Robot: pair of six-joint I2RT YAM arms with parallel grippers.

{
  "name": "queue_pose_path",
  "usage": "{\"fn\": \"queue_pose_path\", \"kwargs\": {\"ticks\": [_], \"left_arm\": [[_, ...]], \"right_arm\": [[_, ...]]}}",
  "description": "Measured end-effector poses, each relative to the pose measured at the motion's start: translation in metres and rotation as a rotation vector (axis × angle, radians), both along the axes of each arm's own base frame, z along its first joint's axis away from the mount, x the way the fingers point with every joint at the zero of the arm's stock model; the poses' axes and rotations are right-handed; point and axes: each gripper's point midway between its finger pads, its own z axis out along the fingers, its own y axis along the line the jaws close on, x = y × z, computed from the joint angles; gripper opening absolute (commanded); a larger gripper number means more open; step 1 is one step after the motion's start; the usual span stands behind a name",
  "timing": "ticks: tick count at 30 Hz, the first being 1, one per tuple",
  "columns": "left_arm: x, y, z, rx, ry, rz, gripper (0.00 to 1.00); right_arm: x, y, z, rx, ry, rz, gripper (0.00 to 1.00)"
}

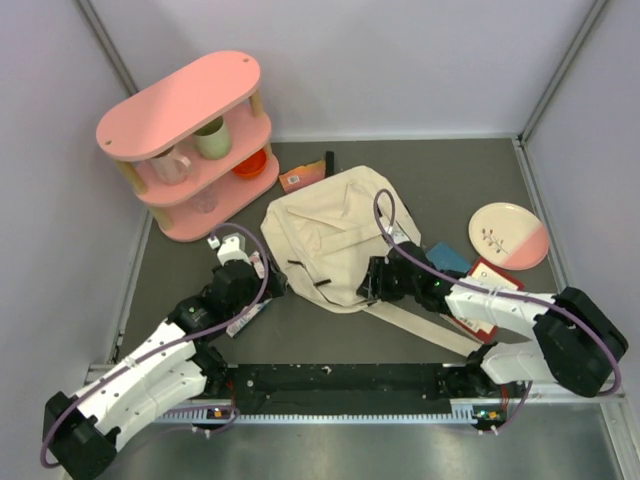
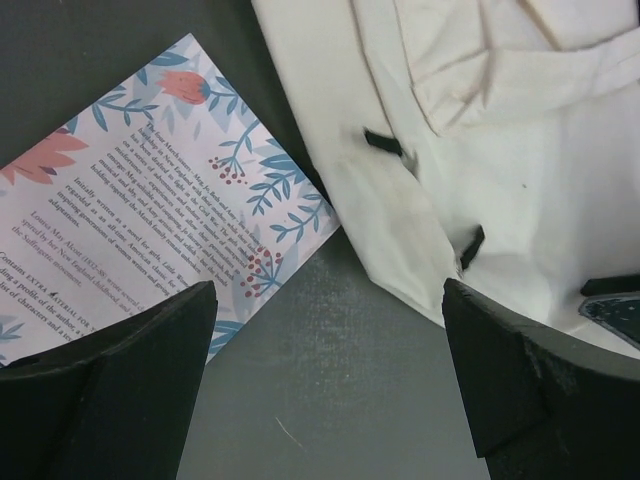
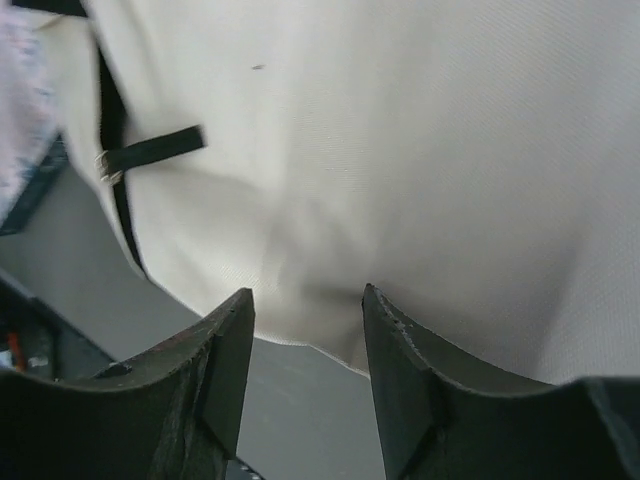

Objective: Pack the student bag
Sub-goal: Adjust the student bag at the center of the board, then unzip the student bag at the center of the board.

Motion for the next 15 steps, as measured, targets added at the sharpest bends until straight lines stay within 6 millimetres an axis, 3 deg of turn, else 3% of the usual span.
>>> {"fn": "queue_pose_path", "kwargs": {"ticks": [2, 4, 15], "left_arm": [[0.002, 0.001, -0.002, -0.01, 0.008, -0.002, 0.99], [0.002, 0.002, -0.005, -0.009, 0.018, -0.012, 0.98], [0.016, -0.01, -0.029, -0.018, 0.093, -0.056, 0.98]], "right_arm": [[-0.005, -0.014, -0.024, -0.047, 0.029, -0.043, 0.46], [-0.006, -0.019, -0.032, -0.052, 0.036, -0.071, 0.46], [-0.006, -0.025, -0.018, -0.026, -0.01, -0.096, 0.51]]}}
